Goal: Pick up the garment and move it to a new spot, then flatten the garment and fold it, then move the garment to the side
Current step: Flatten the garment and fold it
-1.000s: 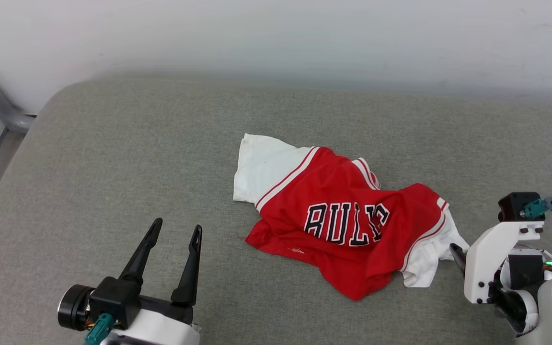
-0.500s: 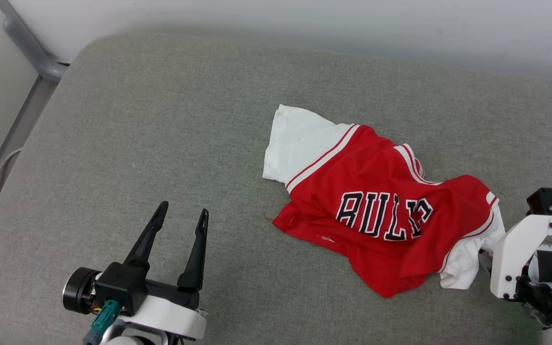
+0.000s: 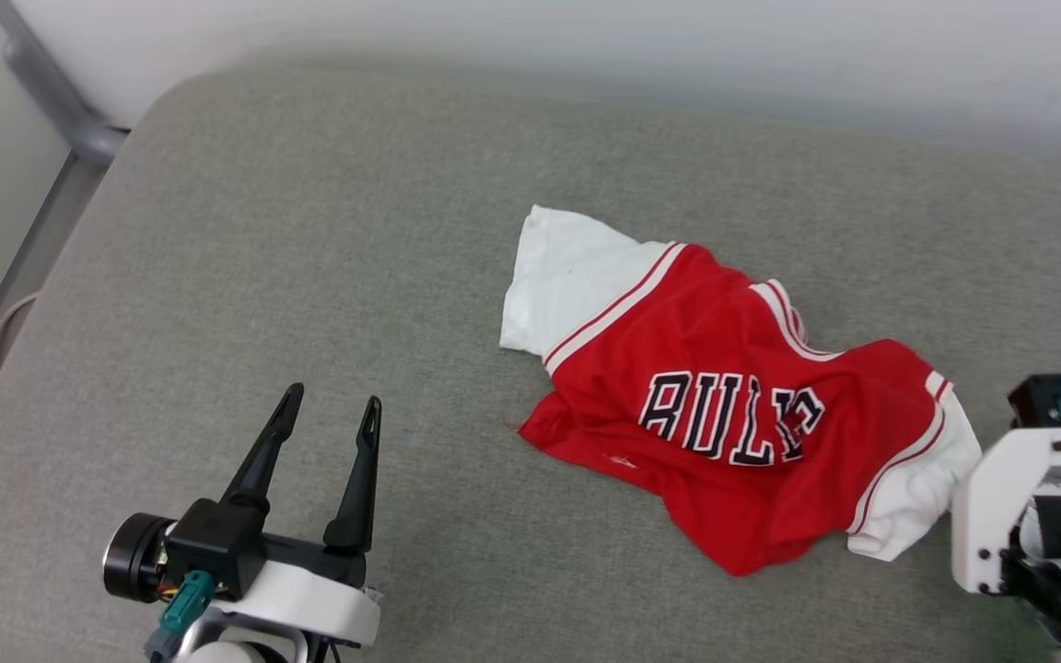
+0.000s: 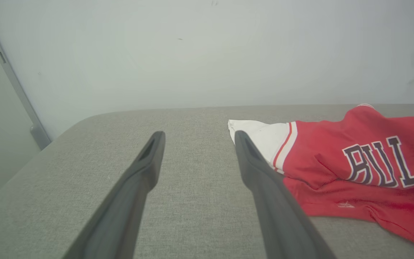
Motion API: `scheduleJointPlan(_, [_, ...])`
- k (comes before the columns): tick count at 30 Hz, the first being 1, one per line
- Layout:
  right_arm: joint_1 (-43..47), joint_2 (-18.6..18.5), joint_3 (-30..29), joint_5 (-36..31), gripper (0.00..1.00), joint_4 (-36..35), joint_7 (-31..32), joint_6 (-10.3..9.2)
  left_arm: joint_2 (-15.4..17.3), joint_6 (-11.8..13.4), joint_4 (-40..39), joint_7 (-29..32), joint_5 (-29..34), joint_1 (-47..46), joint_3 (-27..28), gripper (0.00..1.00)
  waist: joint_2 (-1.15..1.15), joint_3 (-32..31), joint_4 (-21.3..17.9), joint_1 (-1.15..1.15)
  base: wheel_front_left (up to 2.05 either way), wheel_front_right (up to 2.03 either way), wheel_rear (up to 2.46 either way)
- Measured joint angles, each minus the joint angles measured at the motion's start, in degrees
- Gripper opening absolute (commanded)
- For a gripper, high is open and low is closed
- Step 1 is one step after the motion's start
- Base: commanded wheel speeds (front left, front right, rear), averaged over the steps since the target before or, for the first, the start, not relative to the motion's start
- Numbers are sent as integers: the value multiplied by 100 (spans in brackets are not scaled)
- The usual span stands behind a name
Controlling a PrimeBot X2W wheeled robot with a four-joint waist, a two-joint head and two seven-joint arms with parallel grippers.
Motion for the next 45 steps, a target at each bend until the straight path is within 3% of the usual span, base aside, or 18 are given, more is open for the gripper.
scheduleJointPlan(4, [159, -486, 56, 59, 0, -118, 159, -1, 0, -8, -3, 0, 2, 60, 29, 100, 0, -172, -150, 0, 0, 0, 0])
scheduleJointPlan(12, [59, -1973, -15, 87, 0, -112, 368, -1, -19, -31, -45, 0, 14, 52, 34, 100, 0, -195, -310, 0, 0, 0, 0])
scheduleJointPlan(18, [-263, -2449, 24, -3, 0, 504, 115, -1, -53, -33, -25, 0, 13, -27, 5, 100, 0, -41, -229, 0, 0, 0, 0])
scheduleJointPlan(20, [-355, -2498, 101, -48, 44, 682, -126, -1, -60, -33, -2, 0, 13, -41, 0, 100, 0, -7, -188, 0, 0, 0, 0])
scheduleJointPlan(21, [-404, -2490, 108, -60, 100, 782, -231, -1, -65, -33, 5, 0, 12, -49, -3, 100, 0, 3, -171, 0, 0, 0, 0])
scheduleJointPlan(29, [-621, -2146, 260, -247, 100, 938, -1335, -1, -48, -34, 63, 0, 18, -53, 76, 100, 0, -145, -228, 0, 0, 0, 0])
scheduleJointPlan(45, [-194, -686, 441, 504, 100, -494, -3609, -2, -120, -42, 12, 0, -55, 97, 140, 100, 0, -634, -662, 0, 0, 0, 0])
